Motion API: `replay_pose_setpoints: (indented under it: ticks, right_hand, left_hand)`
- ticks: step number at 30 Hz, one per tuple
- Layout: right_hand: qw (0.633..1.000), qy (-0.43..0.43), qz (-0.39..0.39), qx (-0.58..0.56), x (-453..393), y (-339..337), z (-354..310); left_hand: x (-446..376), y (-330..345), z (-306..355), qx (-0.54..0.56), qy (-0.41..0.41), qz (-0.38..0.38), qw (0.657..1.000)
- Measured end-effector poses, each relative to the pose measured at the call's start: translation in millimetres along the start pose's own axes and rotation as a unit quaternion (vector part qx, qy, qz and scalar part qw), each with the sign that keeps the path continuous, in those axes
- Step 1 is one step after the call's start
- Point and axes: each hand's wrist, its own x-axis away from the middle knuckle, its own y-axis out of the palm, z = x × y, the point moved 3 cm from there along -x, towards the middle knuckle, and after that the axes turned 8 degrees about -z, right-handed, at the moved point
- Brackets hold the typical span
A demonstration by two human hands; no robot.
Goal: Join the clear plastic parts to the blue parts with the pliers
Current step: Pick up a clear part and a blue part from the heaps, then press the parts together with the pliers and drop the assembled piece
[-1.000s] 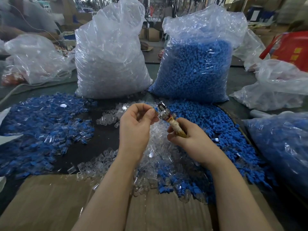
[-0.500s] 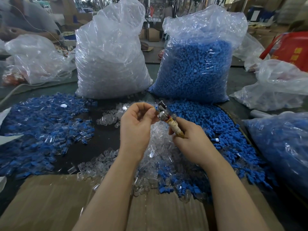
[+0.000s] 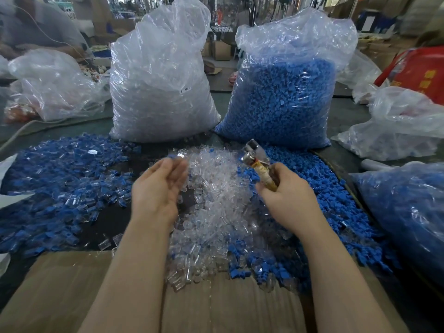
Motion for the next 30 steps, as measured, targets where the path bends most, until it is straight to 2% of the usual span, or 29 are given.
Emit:
replay_pose_setpoints:
  ticks: [3,7,12,18,20,22,24,27,30]
  right_hand:
    - [0.997,0.052,0.052,0.031,-0.6,-5.6,8.9]
    - [0.985,0.116,0.102,0.076,0.2,-12.7,20.3]
    - [0.957,0.186,0.083,0.207,8.0,-16.0,29.1]
    - [0.957,0.234,0.067,0.156,8.6,-12.1,30.4]
    - [0.956,0.242,0.048,0.162,8.0,-10.0,29.9]
    - [0.954,0.246,0.041,0.165,7.6,-7.8,29.4]
    - [0.952,0.251,0.047,0.172,7.2,-7.1,30.3]
    - [0.947,0.257,0.043,0.187,8.2,-7.4,34.1]
    - [0.948,0.250,0.025,0.196,8.8,-6.2,38.1]
  left_hand:
    - [-5.3,-26.3,13.3,0.103,0.009,0.094,0.990]
    - [-9.3,-50.2,25.9,0.204,0.039,0.150,0.967]
    - [-9.7,-62.7,31.4,0.236,0.079,0.203,0.947]
    - [-12.1,-66.8,30.9,0.249,0.128,0.208,0.937]
    - [-12.6,-61.9,31.4,0.182,0.124,0.185,0.958]
    - [-12.7,-52.6,30.2,0.017,0.091,0.156,0.983]
    - [-12.5,-41.6,23.4,-0.185,0.047,0.105,0.976]
    - [-10.0,-27.1,7.1,-0.434,0.027,-0.004,0.901]
    - [-10.9,-21.9,-3.3,-0.612,0.031,-0.036,0.789]
